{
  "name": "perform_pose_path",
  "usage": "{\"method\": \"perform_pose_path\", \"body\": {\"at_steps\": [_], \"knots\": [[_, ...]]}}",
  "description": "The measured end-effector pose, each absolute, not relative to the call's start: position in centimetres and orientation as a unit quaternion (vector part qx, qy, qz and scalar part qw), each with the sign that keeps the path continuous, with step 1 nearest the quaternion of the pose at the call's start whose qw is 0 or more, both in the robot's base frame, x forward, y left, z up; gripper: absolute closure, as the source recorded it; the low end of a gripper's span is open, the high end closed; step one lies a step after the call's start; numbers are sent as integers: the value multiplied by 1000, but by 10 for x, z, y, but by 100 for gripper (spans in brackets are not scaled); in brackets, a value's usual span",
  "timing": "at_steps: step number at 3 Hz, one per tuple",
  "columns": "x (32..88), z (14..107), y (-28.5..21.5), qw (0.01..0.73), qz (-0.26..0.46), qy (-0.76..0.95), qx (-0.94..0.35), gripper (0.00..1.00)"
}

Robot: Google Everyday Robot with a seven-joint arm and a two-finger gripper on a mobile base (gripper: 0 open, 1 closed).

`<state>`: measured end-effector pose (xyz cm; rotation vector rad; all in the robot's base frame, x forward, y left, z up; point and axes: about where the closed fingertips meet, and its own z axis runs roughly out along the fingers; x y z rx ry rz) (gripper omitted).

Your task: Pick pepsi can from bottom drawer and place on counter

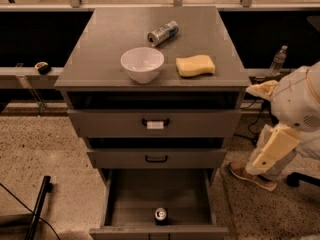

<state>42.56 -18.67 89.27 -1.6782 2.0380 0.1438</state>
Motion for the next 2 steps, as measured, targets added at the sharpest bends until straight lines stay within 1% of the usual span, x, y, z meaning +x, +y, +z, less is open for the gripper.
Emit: {"method": "perform_pose_path", "body": {"at_steps": [1,2], "knots": [[428,899,-182,277,49,735,-616,0],[436,879,-163,302,72,717,-624,0]]}}
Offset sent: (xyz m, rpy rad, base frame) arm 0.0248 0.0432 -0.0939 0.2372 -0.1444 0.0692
